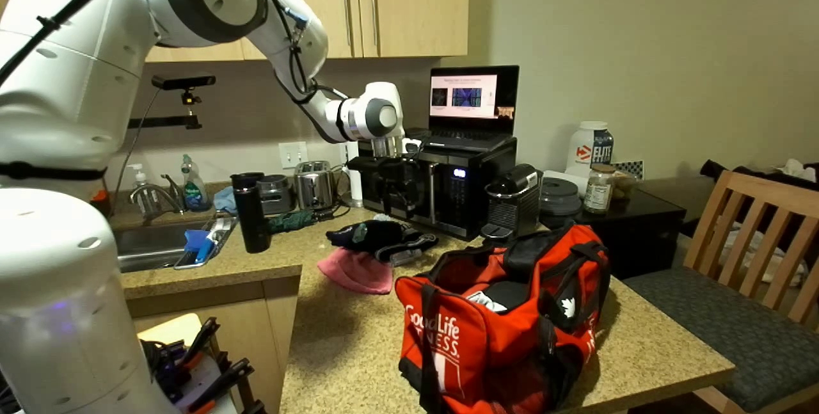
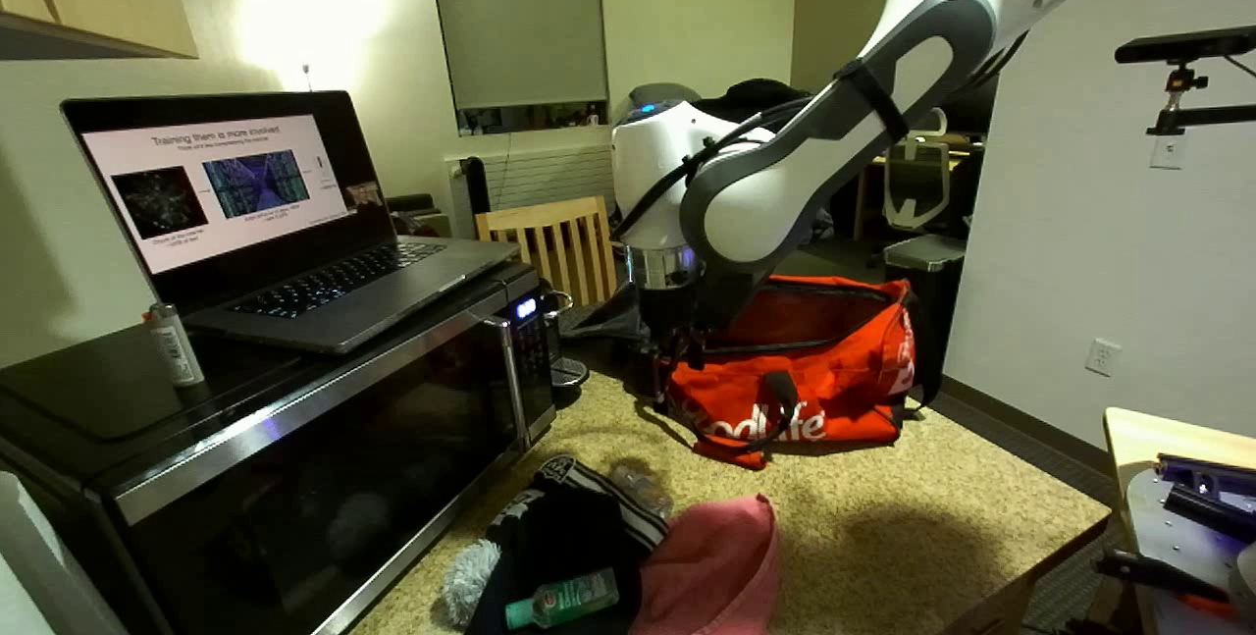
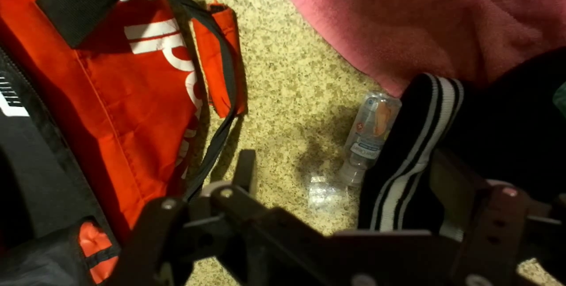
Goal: Put the bottle into the bag.
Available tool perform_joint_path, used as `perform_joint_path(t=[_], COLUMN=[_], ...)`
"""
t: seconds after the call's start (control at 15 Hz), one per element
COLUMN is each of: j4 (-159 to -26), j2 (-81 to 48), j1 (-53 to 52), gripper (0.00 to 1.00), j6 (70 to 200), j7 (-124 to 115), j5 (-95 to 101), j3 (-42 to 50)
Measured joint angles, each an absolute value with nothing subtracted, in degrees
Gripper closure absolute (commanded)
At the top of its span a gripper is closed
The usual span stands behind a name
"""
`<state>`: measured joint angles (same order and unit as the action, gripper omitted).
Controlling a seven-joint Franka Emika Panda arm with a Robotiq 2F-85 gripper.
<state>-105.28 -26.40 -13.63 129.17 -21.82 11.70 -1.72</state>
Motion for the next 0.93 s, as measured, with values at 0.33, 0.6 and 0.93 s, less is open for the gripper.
perform_joint_path(t=[0.33, 0.6, 0.93], j4=[-105.3, -105.3, -103.4], j2=[-26.4, -26.7, -30.5], j1=[-13.6, -13.6, -13.0], gripper=[0.0, 0.0, 0.0], j6=[129.2, 129.2, 129.5], j7=[-21.8, -21.8, -21.8], j5=[11.7, 11.7, 11.3], j3=[-1.7, -1.6, -0.7])
